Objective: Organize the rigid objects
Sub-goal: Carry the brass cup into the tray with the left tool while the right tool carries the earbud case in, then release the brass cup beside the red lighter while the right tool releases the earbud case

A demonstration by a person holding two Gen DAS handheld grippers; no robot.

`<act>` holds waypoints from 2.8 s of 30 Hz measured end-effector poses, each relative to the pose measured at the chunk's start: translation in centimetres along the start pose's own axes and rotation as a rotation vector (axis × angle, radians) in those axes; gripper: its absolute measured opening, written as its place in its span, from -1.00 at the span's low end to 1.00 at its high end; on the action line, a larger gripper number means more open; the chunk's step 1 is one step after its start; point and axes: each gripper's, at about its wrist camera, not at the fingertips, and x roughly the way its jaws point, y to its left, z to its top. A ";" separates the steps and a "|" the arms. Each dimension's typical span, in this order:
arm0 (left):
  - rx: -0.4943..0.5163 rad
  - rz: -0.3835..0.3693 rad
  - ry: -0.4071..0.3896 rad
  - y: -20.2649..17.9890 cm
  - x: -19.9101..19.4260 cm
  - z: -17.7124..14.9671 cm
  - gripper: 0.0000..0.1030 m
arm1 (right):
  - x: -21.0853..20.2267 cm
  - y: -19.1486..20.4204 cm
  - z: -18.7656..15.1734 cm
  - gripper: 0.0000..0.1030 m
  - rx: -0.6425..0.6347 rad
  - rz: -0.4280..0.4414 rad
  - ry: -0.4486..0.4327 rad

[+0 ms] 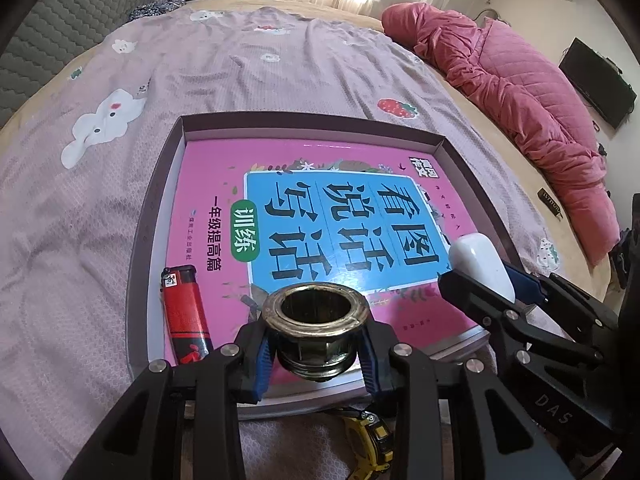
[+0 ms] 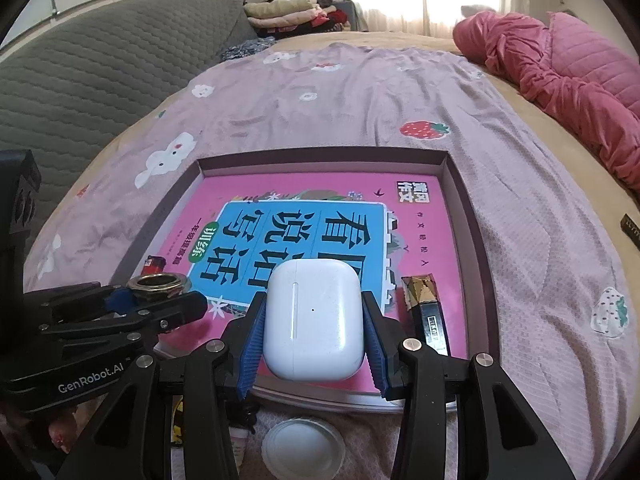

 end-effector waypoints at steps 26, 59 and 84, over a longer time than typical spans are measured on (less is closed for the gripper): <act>0.005 0.007 0.034 -0.1 1.1 -0.8 -0.30 | 2.7 -0.3 -1.3 -0.12 -0.018 -0.032 0.065; 0.022 0.081 0.160 -1.0 1.6 0.0 -0.30 | -0.8 -0.9 -2.7 -0.02 0.034 -0.003 0.002; -0.002 0.112 0.161 -0.1 0.7 -0.7 -0.30 | -1.2 -0.8 -3.0 0.07 0.047 -0.029 0.013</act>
